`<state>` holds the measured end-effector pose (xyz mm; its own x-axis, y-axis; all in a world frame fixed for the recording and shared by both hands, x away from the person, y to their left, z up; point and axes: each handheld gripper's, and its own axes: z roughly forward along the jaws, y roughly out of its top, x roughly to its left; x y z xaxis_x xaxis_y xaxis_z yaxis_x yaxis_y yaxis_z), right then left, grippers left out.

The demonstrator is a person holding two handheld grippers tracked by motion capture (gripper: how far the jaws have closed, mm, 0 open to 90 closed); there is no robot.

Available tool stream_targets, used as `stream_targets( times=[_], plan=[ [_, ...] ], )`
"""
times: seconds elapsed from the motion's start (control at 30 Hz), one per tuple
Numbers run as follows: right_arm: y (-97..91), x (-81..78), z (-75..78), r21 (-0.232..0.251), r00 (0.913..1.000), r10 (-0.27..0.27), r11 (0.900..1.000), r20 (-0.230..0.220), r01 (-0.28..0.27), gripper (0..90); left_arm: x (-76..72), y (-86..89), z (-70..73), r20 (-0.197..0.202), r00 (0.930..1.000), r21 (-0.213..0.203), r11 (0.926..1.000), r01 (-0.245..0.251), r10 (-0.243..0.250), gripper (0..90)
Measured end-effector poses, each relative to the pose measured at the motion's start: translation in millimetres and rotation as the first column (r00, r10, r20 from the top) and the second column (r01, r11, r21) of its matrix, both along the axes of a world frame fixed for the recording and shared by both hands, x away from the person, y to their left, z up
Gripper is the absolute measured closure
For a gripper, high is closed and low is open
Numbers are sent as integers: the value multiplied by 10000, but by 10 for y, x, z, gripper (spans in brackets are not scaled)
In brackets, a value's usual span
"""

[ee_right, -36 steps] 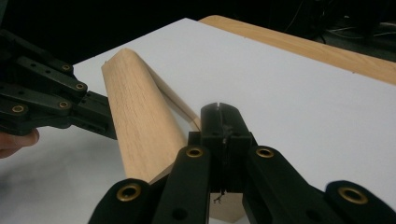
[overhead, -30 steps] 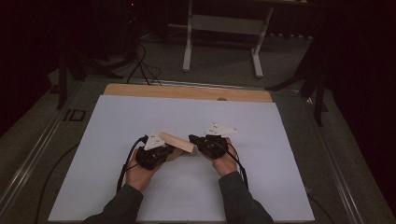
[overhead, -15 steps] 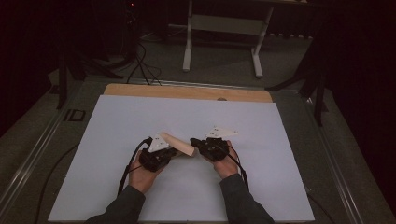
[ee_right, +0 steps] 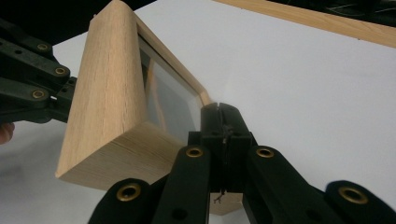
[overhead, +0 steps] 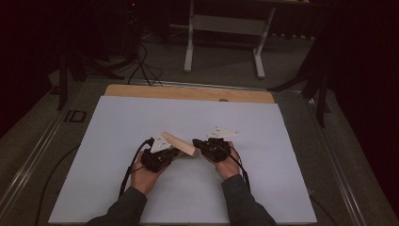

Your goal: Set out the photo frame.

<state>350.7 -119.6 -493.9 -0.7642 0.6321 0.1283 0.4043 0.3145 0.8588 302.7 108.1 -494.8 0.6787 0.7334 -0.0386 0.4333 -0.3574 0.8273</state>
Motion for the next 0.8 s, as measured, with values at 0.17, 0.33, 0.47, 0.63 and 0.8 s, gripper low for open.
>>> stream_targets(
  times=[0.17, 0.33, 0.47, 0.63, 0.8],
  plan=[
    [-3, -34, 7, -87, 9998, 192, 9998, 19, -192, 897, 20, -9, -14, -11, 10000, 7, 10000, -95, 95, 896],
    [-11, -78, 8, -117, 9997, 252, 9996, 6, -251, 898, 33, -17, -15, -20, 10000, 56, 10000, -55, 56, 896],
    [-23, -94, -4, -128, 9996, 273, 9995, -2, -273, 898, 43, -21, -18, -16, 10000, 31, 10000, -87, 87, 895],
    [-57, -49, -92, -472, 9998, 37, 9989, -184, -46, 898, 63, -34, -18, -35, 9999, 34, 9999, -154, 155, 895],
    [-57, -88, -151, -697, 9993, 184, 9974, -316, -206, 897, 91, -42, -43, -109, 9997, 180, 9996, -231, 233, 896]
  ],
)
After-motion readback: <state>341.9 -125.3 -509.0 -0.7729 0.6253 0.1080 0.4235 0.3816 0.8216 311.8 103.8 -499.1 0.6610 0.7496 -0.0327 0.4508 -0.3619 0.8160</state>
